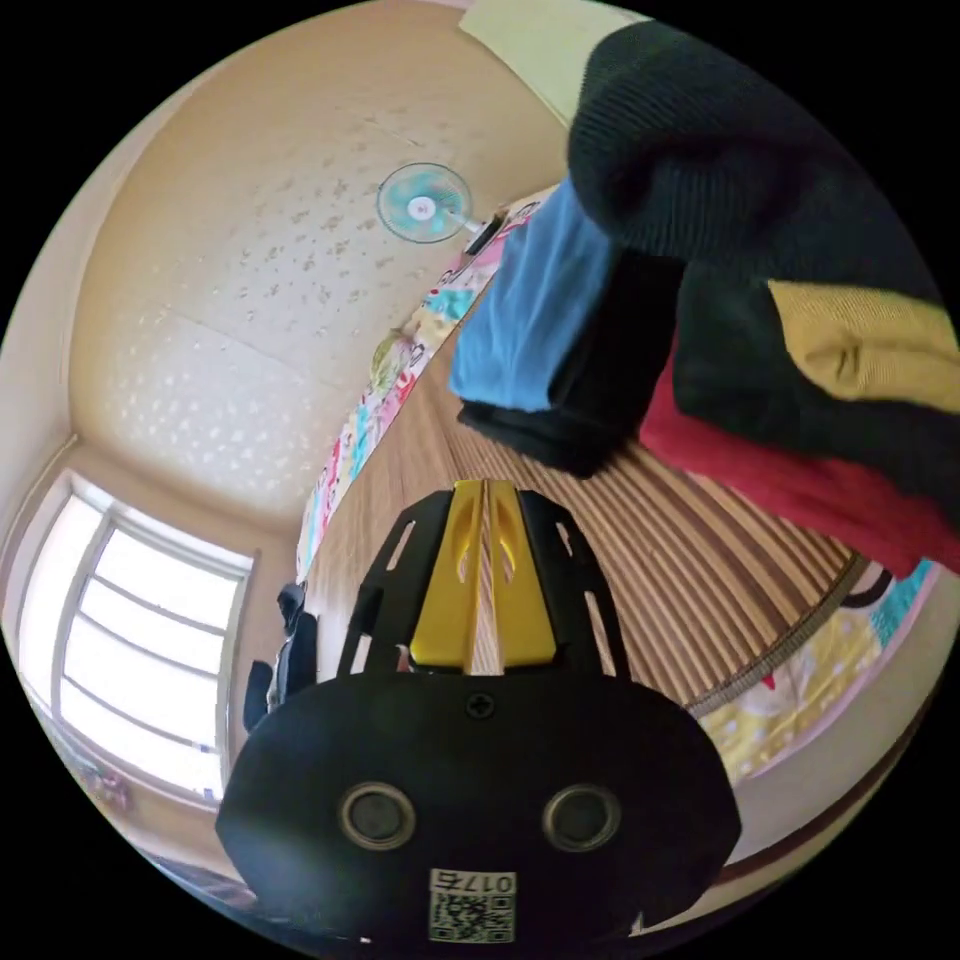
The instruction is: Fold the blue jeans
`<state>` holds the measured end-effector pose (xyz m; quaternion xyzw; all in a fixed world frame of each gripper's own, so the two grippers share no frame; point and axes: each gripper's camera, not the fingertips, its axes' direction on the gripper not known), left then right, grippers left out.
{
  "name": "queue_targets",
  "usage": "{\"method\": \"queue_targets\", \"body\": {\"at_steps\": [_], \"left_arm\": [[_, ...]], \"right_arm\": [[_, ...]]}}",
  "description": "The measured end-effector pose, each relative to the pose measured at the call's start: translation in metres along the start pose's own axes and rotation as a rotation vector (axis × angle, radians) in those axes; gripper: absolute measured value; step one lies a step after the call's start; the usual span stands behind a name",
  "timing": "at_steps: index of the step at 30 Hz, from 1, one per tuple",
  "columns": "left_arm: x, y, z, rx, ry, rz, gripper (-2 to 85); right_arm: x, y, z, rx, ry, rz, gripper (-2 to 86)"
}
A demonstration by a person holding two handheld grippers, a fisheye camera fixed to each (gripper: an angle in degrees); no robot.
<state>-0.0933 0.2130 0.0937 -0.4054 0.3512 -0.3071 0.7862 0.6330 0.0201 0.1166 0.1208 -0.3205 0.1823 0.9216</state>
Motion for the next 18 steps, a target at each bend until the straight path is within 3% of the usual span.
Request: {"method": "queue_targets", "body": {"at_steps": [3, 9, 15, 17, 18], "left_arm": [[0.024, -0.013, -0.001, -0.005, -0.169, 0.111, 7.2], [0.077, -0.093, -0.066, 0.179, -0.568, 0.359, 9.3], [0.086, -0.192, -0.133, 0.424, -0.849, 0.280, 13.6], [0.069, -0.214, -0.124, 0.381, -0.912, 0.219, 14.0], [0.047, -0.230, -0.108, 0.264, -0.891, 0.161, 14.0]], "right_arm": [[-0.017, 0.071, -0.011, -0.110, -0.044, -0.129, 0.6], [-0.037, 0.171, -0.063, -0.282, 0.220, -0.322, 0.3], [-0.011, 0.182, -0.136, -0.262, 0.233, -0.223, 0.1], [-0.001, 0.186, -0.156, -0.216, 0.202, -0.165, 0.1], [0.004, 0.190, -0.168, -0.182, 0.174, -0.136, 0.1]]}}
